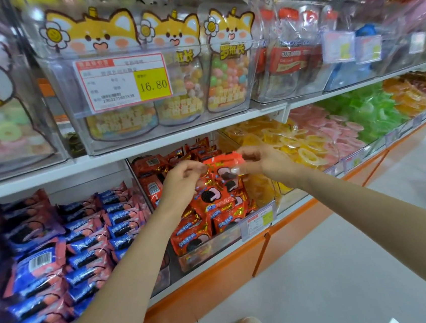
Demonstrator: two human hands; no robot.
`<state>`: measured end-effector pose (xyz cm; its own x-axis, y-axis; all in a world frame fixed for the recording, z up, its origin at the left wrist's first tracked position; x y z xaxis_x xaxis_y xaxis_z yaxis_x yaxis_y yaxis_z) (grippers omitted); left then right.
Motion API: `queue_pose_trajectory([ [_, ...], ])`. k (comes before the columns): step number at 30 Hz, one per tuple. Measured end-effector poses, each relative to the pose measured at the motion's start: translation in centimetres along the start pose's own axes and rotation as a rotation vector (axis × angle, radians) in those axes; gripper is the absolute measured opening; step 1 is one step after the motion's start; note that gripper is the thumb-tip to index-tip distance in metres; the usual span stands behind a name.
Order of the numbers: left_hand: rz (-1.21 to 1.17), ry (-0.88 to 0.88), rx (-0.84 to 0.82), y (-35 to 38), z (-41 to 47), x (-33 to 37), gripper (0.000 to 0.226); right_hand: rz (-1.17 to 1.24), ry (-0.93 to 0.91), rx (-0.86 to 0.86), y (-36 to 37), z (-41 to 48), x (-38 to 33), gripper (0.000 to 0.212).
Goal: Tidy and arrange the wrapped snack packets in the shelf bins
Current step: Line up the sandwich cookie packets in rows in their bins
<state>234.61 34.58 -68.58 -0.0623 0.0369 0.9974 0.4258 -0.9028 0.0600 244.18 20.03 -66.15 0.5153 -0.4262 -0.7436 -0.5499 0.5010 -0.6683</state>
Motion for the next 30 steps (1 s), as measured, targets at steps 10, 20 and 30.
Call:
queue_pose_trajectory([
  [10,0.177,0.246,-0.130,1.2,0.0,0.4,0.012,0.034,0.081,-0.125,1.0,-0.5,0.5,0.033],
  [20,-0.160,-0.003,-0.116,0.6,0.0,-0.4,0.021,0.099,0.104,-0.164,0.5,-0.8,1.0,0.026],
  [30,-0.244,-0.106,-0.075,0.4,0.0,-0.9,0.018,0.291,0.210,0.027,0.3,-0.6,2.8,0.019],
])
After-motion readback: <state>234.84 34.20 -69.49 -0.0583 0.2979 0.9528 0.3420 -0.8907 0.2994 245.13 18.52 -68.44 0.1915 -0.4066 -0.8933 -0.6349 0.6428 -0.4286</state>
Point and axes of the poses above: each hand's wrist, its own z-axis towards the middle knuckle, its own y-axis out of the palm, x = y × z, the point moved 6 cm from there along z, towards the middle knuckle, and after that the axes turned 13 degrees about -z, right-handed, at the moved point
